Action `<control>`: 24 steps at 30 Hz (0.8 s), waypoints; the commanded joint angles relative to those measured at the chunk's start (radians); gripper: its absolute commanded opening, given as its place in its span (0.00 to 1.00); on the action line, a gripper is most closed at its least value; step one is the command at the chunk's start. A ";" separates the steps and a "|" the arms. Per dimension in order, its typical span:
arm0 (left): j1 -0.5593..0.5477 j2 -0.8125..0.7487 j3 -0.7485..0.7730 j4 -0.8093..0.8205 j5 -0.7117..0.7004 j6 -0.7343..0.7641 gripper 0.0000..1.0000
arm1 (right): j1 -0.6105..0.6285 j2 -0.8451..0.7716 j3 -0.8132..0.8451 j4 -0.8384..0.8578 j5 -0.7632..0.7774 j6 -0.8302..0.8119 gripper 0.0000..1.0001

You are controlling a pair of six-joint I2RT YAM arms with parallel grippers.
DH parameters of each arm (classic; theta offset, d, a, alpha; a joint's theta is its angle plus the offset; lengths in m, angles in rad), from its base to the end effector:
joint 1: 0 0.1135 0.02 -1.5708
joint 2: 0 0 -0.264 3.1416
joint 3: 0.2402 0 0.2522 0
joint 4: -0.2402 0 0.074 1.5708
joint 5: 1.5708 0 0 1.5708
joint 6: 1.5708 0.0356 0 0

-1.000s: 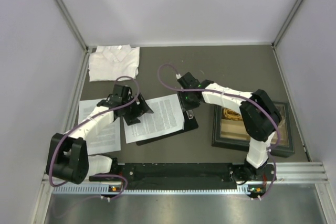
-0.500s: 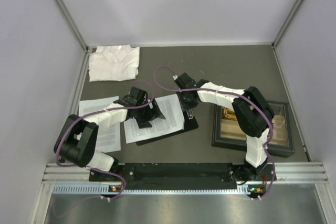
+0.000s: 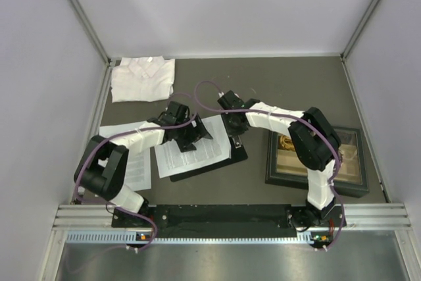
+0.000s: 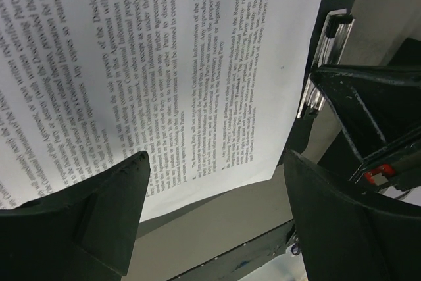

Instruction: Put the files into the folder

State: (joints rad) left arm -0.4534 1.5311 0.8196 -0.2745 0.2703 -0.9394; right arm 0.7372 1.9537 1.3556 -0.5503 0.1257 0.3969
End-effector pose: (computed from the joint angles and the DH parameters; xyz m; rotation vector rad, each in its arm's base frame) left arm 0.2601 -0.1373 0.1725 -0.5518 2.6933 -0.8170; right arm 0.2989 0.2654 0.1703 -0.4235 2.6811 0.1685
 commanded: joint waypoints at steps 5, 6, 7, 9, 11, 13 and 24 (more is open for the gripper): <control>-0.002 0.150 0.085 0.073 0.023 0.002 0.86 | -0.005 0.037 -0.035 0.046 -0.075 0.086 0.00; -0.002 0.165 0.088 0.080 0.027 0.002 0.86 | -0.010 0.039 -0.038 0.053 -0.095 0.086 0.00; -0.002 0.170 0.087 0.090 0.026 0.002 0.86 | -0.010 0.037 -0.039 0.071 -0.112 0.071 0.00; -0.004 0.179 0.085 0.092 0.018 0.004 0.86 | -0.015 0.033 -0.046 0.085 -0.153 0.065 0.00; -0.004 0.190 0.085 0.093 0.015 0.004 0.86 | -0.021 0.024 -0.067 0.121 -0.191 0.062 0.00; -0.002 0.207 0.081 0.095 0.010 0.004 0.86 | -0.035 0.008 -0.096 0.145 -0.213 0.062 0.00; -0.005 0.209 0.024 0.048 -0.017 0.051 0.85 | -0.124 -0.042 -0.204 0.314 -0.455 0.069 0.00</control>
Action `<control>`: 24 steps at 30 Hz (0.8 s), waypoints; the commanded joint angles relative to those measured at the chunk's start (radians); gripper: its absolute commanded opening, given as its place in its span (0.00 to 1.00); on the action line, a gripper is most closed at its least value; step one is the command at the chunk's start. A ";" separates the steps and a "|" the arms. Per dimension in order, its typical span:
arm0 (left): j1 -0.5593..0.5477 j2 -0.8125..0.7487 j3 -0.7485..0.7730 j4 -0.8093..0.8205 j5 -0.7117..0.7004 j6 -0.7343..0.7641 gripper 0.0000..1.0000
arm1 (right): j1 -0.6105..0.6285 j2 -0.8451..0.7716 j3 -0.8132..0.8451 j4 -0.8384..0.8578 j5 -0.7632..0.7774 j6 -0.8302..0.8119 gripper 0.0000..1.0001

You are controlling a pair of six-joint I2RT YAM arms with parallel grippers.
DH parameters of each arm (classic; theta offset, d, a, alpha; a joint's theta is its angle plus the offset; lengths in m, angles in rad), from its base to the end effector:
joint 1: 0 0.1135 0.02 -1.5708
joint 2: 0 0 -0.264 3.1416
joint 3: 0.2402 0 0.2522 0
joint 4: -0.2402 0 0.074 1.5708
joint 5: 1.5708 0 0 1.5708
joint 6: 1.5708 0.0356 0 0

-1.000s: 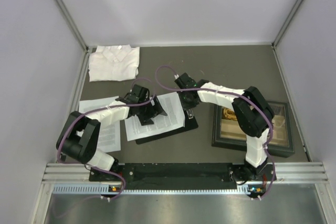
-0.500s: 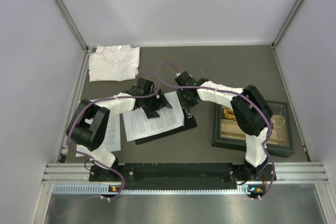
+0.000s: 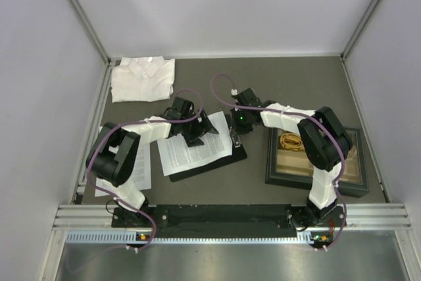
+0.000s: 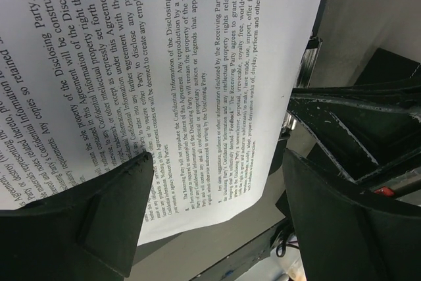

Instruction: Put the files into the folder

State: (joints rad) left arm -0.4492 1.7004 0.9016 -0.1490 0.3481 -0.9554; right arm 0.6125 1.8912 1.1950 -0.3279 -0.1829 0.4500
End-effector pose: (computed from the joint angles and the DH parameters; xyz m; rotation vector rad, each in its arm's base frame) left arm 0.2926 -0.1545 0.1543 -0.5346 2.6850 -0.9354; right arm 0.3123 0.2274 0.1599 -0.2882 2.6843 0.5967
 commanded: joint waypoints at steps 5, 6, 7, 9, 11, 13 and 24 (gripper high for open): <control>-0.008 -0.001 -0.033 -0.155 -0.092 0.129 0.86 | -0.008 -0.024 -0.048 0.064 -0.121 0.000 0.00; -0.008 -0.005 -0.030 -0.161 -0.087 0.139 0.86 | -0.007 -0.029 -0.040 0.046 -0.101 -0.014 0.00; -0.008 -0.011 -0.027 -0.173 -0.086 0.142 0.86 | -0.007 -0.033 -0.017 0.005 -0.081 -0.020 0.00; -0.009 -0.028 -0.024 -0.181 -0.087 0.147 0.86 | 0.006 -0.038 0.018 -0.058 -0.057 -0.049 0.00; -0.009 -0.044 -0.023 -0.188 -0.093 0.153 0.86 | 0.024 -0.046 0.072 -0.147 -0.001 -0.068 0.02; -0.008 -0.050 -0.021 -0.199 -0.106 0.156 0.86 | 0.045 -0.072 0.100 -0.183 0.040 -0.077 0.17; -0.008 -0.120 -0.024 -0.250 -0.127 0.172 0.86 | 0.059 -0.064 0.158 -0.298 0.138 -0.097 0.51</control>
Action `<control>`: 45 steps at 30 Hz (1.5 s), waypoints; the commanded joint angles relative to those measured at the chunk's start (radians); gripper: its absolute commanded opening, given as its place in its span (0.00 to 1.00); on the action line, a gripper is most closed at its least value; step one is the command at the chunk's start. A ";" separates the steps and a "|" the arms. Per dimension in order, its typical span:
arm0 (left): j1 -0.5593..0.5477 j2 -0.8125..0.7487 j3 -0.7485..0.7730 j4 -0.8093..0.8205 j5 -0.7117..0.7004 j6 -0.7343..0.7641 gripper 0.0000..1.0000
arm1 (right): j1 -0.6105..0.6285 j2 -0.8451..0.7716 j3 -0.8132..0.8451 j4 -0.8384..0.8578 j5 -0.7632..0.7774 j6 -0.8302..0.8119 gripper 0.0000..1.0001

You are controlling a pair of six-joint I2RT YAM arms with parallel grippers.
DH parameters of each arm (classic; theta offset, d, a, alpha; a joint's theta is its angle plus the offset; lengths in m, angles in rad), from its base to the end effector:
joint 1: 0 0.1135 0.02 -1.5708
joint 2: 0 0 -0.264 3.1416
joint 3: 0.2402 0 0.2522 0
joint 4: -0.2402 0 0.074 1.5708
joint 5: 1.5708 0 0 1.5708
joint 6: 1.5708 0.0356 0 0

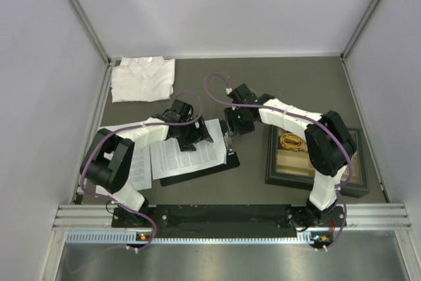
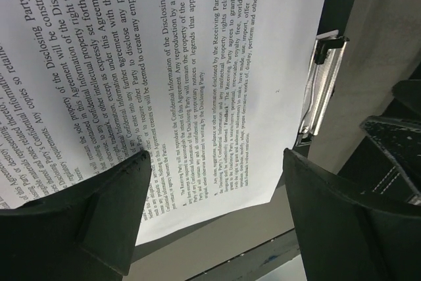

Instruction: Put the files into the folder

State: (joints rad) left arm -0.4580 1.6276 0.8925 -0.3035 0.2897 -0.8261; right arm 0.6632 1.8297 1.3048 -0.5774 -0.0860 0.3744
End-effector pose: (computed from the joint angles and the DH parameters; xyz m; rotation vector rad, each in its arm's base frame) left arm 0.2752 -0.1470 0.1641 -0.4004 2.7551 -0.7790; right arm 0.2968 0.2358 0.2002 -0.4229 2.7125 0.4274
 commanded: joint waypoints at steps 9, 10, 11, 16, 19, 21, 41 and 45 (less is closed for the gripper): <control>0.001 -0.063 -0.036 -0.099 -0.081 0.055 0.86 | 0.072 0.071 0.106 -0.053 0.055 -0.037 0.57; 0.002 -0.060 -0.043 -0.089 -0.077 0.051 0.86 | 0.075 0.080 0.114 -0.065 0.061 -0.038 0.58; 0.002 -0.058 -0.049 -0.082 -0.070 0.045 0.86 | 0.079 0.088 0.120 -0.070 0.069 -0.037 0.59; 0.002 -0.066 -0.066 -0.060 -0.060 0.028 0.86 | 0.092 0.129 0.143 -0.104 0.133 -0.023 0.55; 0.001 -0.071 -0.073 -0.054 -0.060 0.022 0.86 | 0.093 0.137 0.140 -0.111 0.152 -0.019 0.46; 0.002 -0.071 -0.079 -0.042 -0.058 0.018 0.86 | 0.095 0.138 0.139 -0.110 0.152 -0.015 0.40; 0.001 -0.080 -0.121 -0.019 -0.050 0.010 0.86 | 0.111 0.085 0.162 -0.124 0.134 0.006 0.52; 0.001 -0.081 -0.124 -0.020 -0.050 0.013 0.86 | 0.113 0.062 0.155 -0.113 0.117 0.008 0.53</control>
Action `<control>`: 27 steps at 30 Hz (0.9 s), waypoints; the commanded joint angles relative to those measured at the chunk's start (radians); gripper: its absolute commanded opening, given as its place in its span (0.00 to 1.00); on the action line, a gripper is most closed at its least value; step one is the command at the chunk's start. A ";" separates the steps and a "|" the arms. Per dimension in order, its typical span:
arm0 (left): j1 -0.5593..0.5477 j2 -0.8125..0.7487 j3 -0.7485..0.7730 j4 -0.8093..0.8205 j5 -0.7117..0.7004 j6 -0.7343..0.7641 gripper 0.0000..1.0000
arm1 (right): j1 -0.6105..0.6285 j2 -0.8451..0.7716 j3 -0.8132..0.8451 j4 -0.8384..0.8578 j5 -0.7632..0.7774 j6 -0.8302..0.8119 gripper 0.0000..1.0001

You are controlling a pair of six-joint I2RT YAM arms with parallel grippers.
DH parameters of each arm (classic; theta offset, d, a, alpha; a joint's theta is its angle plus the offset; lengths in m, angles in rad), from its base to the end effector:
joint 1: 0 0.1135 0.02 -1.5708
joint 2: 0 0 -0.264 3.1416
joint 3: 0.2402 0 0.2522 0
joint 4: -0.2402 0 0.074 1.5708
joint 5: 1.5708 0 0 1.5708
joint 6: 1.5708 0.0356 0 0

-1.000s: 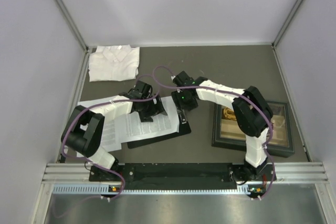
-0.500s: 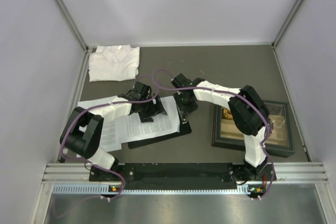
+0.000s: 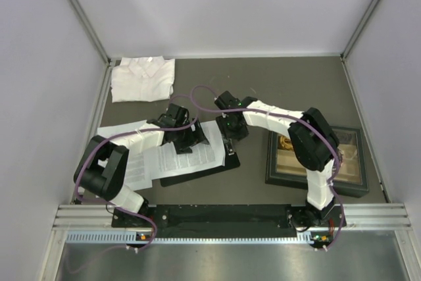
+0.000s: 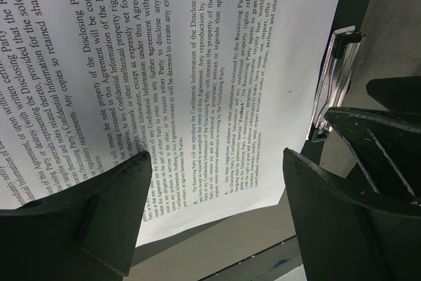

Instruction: Put the files into the folder

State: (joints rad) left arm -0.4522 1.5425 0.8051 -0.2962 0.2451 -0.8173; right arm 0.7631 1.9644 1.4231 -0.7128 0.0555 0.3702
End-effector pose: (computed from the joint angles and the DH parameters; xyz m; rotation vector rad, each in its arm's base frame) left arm 0.2568 -0.1344 0.1639 -0.4092 2.7323 -0.7245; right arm 0.2877 0.2724 0.1784 -0.5419 2.7874 0.1769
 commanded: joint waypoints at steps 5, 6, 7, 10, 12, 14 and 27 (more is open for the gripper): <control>-0.005 0.010 -0.038 -0.021 0.000 0.003 0.86 | 0.013 -0.012 0.060 0.026 -0.040 0.010 0.54; -0.003 0.010 -0.038 -0.020 0.000 0.001 0.86 | 0.013 -0.003 0.062 0.027 -0.031 0.010 0.54; -0.005 0.008 -0.038 -0.020 0.000 0.003 0.86 | 0.013 0.001 0.060 0.032 -0.029 0.010 0.54; -0.005 0.004 -0.041 -0.020 -0.003 0.003 0.86 | 0.013 0.021 0.059 0.033 -0.016 0.015 0.50; -0.005 0.008 -0.041 -0.017 0.005 0.001 0.86 | 0.015 0.039 0.062 0.029 -0.002 0.019 0.48; -0.005 0.011 -0.041 -0.014 0.006 -0.002 0.86 | 0.021 0.050 0.060 0.018 0.012 0.024 0.46; -0.005 0.005 -0.040 -0.030 -0.023 -0.014 0.86 | 0.065 0.151 0.092 -0.076 0.161 0.116 0.42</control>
State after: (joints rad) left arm -0.4522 1.5398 0.7967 -0.2817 0.2485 -0.8337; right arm 0.8036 2.0472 1.5021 -0.7460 0.1295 0.4408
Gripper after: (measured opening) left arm 0.859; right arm 0.386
